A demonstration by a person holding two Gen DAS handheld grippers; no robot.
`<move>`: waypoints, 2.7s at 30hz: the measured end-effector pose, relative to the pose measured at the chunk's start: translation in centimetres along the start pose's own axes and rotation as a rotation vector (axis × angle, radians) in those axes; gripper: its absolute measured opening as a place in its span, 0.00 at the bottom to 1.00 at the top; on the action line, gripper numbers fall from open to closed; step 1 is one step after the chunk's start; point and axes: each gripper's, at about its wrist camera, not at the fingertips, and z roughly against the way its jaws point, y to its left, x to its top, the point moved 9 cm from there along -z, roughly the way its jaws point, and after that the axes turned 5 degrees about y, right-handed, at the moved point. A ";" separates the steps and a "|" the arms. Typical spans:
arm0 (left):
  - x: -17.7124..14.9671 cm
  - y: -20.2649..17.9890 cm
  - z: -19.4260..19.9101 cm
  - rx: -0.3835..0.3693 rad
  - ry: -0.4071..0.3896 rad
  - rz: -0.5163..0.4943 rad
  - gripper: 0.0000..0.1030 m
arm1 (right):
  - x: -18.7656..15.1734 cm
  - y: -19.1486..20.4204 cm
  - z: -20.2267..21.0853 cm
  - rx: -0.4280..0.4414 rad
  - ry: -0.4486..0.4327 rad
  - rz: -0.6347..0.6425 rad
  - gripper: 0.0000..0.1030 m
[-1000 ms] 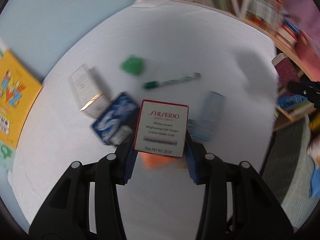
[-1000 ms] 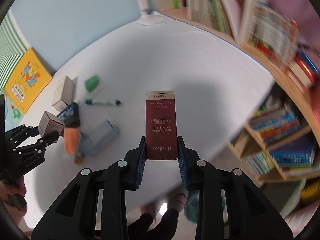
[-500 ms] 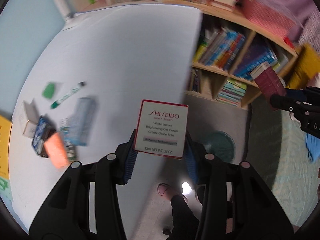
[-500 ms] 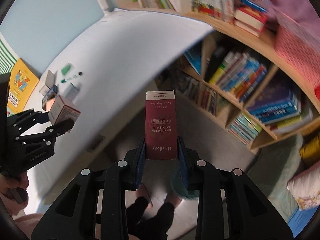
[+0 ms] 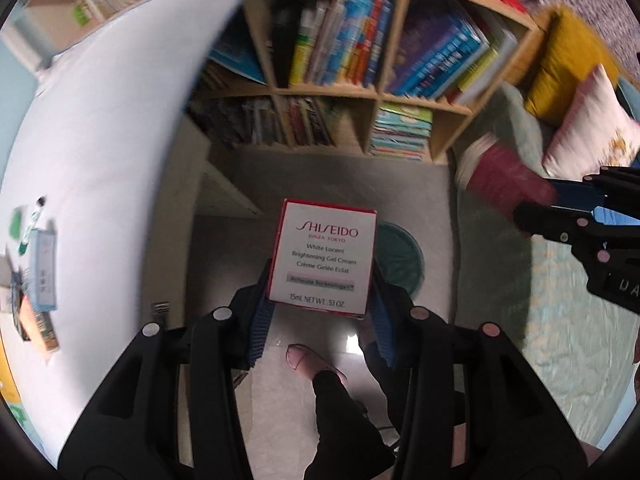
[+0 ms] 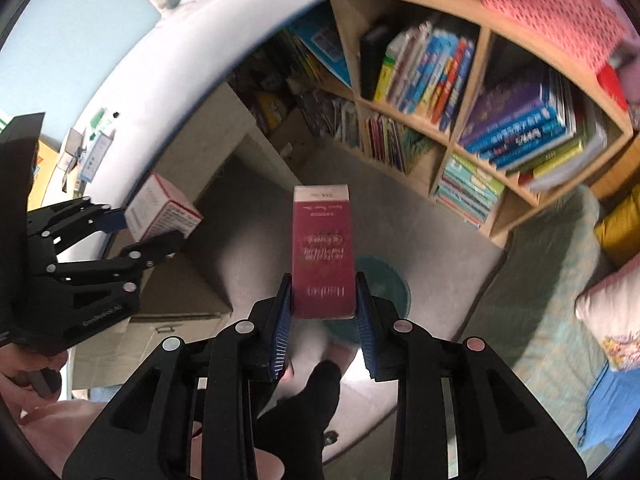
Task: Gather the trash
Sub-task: 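Carry both held boxes over the teal wastebasket on the floor, then open both tools to drop the boxes into the wastebasket, then move both open tools back over the table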
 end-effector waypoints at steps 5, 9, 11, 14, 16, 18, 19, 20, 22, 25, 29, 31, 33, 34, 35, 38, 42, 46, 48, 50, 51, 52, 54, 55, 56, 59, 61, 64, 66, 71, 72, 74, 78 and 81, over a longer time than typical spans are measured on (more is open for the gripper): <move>0.1 -2.9 -1.4 -0.017 0.028 -0.064 0.40 | -1.5 -1.1 -0.8 0.021 0.033 -0.015 0.30; -0.1 -4.6 -2.7 -0.033 0.056 -0.105 0.40 | -1.9 -1.6 -1.4 0.032 0.047 -0.027 0.30; 0.0 -5.1 -3.3 -0.038 0.062 -0.117 0.40 | -1.8 -1.8 -1.5 0.038 0.048 -0.034 0.30; 0.1 -5.4 -4.0 -0.051 0.077 -0.119 0.40 | -1.6 -2.2 -1.8 0.043 0.051 -0.040 0.30; 0.2 -5.8 -4.6 -0.063 0.092 -0.129 0.40 | -1.5 -2.4 -2.2 0.041 0.060 -0.041 0.30; 0.0 -6.3 -5.0 -0.072 0.111 -0.149 0.47 | -1.6 -2.6 -2.5 0.044 0.072 -0.048 0.37; 0.0 -6.4 -5.3 -0.064 0.118 -0.150 0.73 | -1.5 -2.8 -2.6 0.045 0.071 -0.056 0.59; 0.1 -6.4 -5.5 -0.055 0.114 -0.149 0.86 | -1.4 -2.9 -2.4 0.050 0.060 -0.060 0.75; 0.2 -6.4 -5.4 -0.057 0.104 -0.151 0.87 | -1.3 -3.2 -2.3 0.043 0.050 -0.062 0.76; 0.0 -6.3 -5.9 -0.065 0.125 -0.147 0.87 | -1.5 -3.8 -2.2 0.041 0.051 -0.081 0.75; -0.3 -5.8 -6.0 -0.063 0.132 -0.140 0.87 | -1.5 -4.3 -2.1 0.036 0.052 -0.092 0.76; -0.4 -5.4 -5.7 -0.059 0.128 -0.129 0.87 | -1.4 -4.2 -2.0 0.038 0.048 -0.088 0.75; -0.5 -4.8 -5.4 -0.059 0.124 -0.110 0.88 | -1.1 -4.1 -1.9 0.038 0.044 -0.079 0.76; -0.6 -4.4 -5.2 -0.058 0.121 -0.098 0.88 | -0.9 -4.0 -1.9 0.042 0.042 -0.074 0.76; -0.6 -4.0 -5.0 -0.058 0.117 -0.084 0.88 | -0.7 -3.8 -1.8 0.044 0.038 -0.067 0.76; -0.6 -2.7 -4.2 -0.045 0.099 -0.040 0.88 | 0.2 -3.0 -1.6 0.052 0.031 -0.034 0.79; -0.7 -1.0 -3.1 -0.026 0.075 0.017 0.88 | 1.6 -1.5 -1.3 0.062 0.016 0.023 0.79; -1.1 1.5 -1.9 0.009 0.050 0.088 0.89 | 3.4 0.6 -0.7 0.081 -0.010 0.089 0.79; -1.3 2.8 -1.2 0.033 0.034 0.118 0.92 | 4.4 1.8 -0.4 0.094 -0.022 0.120 0.79; -1.6 4.4 -0.3 0.050 0.014 0.165 0.92 | 5.3 3.3 -0.1 0.109 -0.034 0.159 0.79; -1.8 5.2 0.1 0.057 0.005 0.189 0.92 | 5.8 4.2 0.0 0.118 -0.042 0.183 0.79; -2.1 6.0 0.5 0.061 -0.002 0.209 0.92 | 6.1 5.0 0.2 0.127 -0.047 0.204 0.79; -2.7 7.6 1.4 0.075 -0.017 0.261 0.92 | 7.0 7.0 0.4 0.144 -0.056 0.260 0.79; -3.0 8.5 1.8 0.082 -0.023 0.287 0.92 | 7.3 7.9 0.5 0.149 -0.056 0.282 0.79; -3.5 9.4 2.2 0.094 -0.029 0.316 0.92 | 7.6 8.9 0.5 0.155 -0.055 0.310 0.79; -4.9 12.2 3.3 0.121 -0.041 0.393 0.92 | 8.7 12.0 0.5 0.174 -0.051 0.392 0.79; -6.0 13.8 3.8 0.135 -0.045 0.437 0.92 | 9.2 13.7 0.6 0.179 -0.052 0.432 0.79; -7.8 16.6 4.7 0.151 -0.051 0.508 0.92 | 9.9 16.6 0.6 0.189 -0.056 0.493 0.79; -8.8 18.7 5.1 0.164 -0.053 0.549 0.92 | 10.6 18.6 0.4 0.195 -0.057 0.523 0.79; -11.4 23.9 6.2 0.188 -0.066 0.650 0.92 | 12.1 23.4 -0.2 0.198 -0.065 0.594 0.79; -12.0 25.0 6.4 0.192 -0.068 0.671 0.92 | 12.4 24.1 -0.4 0.199 -0.063 0.601 0.79; -12.7 26.8 6.7 0.191 -0.075 0.700 0.92 | 12.9 25.7 -0.7 0.205 -0.062 0.613 0.79; -14.0 30.2 7.2 0.203 -0.083 0.743 0.92 | 14.1 28.8 -1.2 0.206 -0.067 0.641 0.79; -14.6 32.8 7.6 0.211 -0.092 0.769 0.92 | 15.0 31.0 -1.5 0.204 -0.070 0.666 0.79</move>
